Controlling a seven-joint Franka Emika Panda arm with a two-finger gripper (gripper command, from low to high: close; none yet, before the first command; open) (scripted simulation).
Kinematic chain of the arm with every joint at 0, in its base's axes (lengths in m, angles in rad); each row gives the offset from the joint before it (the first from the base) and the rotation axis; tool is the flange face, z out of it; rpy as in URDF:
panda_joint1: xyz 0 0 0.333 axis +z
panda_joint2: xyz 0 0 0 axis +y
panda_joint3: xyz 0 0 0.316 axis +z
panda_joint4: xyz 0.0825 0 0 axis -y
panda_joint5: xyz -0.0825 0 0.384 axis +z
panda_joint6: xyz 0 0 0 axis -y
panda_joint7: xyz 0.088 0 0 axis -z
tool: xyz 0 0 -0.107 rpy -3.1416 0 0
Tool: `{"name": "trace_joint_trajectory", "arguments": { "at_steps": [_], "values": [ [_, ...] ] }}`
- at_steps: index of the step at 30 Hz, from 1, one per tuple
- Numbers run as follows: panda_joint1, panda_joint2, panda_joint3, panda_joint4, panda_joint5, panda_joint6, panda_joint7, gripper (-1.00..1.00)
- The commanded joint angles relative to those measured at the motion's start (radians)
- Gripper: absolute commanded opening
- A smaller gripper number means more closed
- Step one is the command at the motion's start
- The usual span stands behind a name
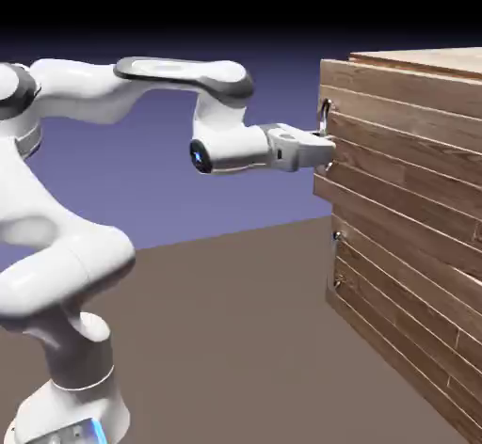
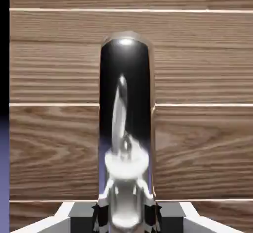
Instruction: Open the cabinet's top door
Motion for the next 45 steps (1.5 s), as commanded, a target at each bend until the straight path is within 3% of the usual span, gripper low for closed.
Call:
{"name": "trace_joint_trajectory", "arguments": {
  "at_steps": [1, 12, 24, 34, 45],
  "values": [
    [0.036, -0.008, -0.033, -0.034, -0.025, -0.020, 0.011, -1.00],
    [0.347, -0.191, -0.429, -0.381, -0.426, -0.275, 0.165, -1.00],
    [0.369, -0.378, -0.860, -0.565, -0.947, -0.568, 0.285, -1.00],
    [0.270, -0.339, -1.222, -0.550, -1.358, -0.837, 0.282, -1.00],
    [0.296, -0.060, -1.621, -0.328, -1.765, -1.168, 0.182, -1.00]
  ]
}}
